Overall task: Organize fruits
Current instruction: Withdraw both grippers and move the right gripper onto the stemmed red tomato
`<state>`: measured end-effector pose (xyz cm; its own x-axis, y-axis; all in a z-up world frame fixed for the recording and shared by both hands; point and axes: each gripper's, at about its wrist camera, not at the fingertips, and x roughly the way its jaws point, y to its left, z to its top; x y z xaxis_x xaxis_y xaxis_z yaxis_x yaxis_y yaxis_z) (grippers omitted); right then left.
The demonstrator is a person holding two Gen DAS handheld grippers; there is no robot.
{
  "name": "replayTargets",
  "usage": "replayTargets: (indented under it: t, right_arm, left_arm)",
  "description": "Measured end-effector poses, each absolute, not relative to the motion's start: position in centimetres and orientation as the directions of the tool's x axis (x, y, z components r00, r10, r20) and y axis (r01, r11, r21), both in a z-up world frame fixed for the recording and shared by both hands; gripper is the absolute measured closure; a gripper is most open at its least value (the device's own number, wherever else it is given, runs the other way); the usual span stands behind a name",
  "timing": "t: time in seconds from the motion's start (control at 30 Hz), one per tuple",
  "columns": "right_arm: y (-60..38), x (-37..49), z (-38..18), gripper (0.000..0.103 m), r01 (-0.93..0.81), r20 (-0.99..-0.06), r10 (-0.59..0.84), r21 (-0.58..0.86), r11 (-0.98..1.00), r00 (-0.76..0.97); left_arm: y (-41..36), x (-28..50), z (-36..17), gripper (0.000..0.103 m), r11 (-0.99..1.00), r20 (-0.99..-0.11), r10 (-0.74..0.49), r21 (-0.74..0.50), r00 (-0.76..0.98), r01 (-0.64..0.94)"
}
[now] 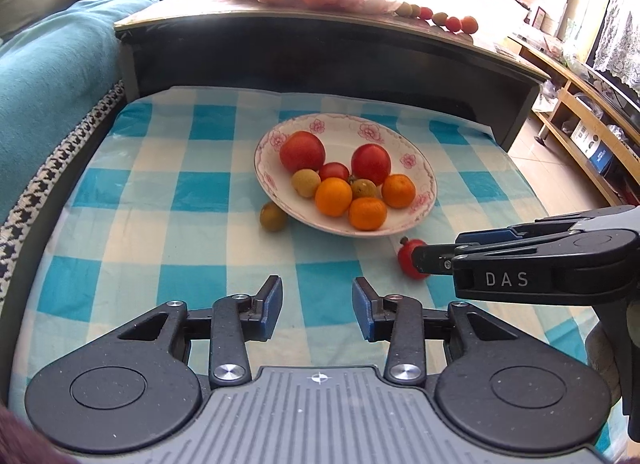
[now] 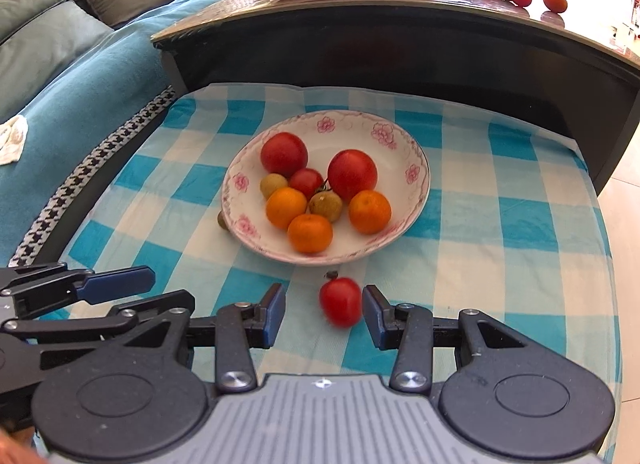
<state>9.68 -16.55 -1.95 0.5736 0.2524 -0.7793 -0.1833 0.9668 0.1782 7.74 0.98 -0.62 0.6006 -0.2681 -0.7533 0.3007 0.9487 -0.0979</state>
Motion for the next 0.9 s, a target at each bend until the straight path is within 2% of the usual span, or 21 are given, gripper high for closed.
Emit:
replayTargets:
  t: [0.47, 0.6, 0.9]
  right_arm:
    - [-18.6, 8.6, -2.9, 0.060, -0.122, -0.803, 0.209, 0.170, 0.978, 0.558]
    - [-19.0, 9.2, -3.5, 0.060, -0.108, -0.807, 0.208, 0.179, 0.978, 0.552]
    - [-18.6, 11.0, -4.4, 0.057, -0.140, -0.788, 0.238, 0.192, 0.971, 0.568]
  left_arm:
    - [1.1, 8.1, -1.6, 0.053, 0.947, -0.763, -0.285, -0.129, 0.581, 0.295]
    - [1.8, 8.7, -1.3, 0.049, 0.947, -0.757, -0.297, -0.156, 0.582, 0.281]
    - [2.3, 9.3, -2.1, 0.046, 0.948, -0.771, -0.289, -0.147, 0.568, 0.282]
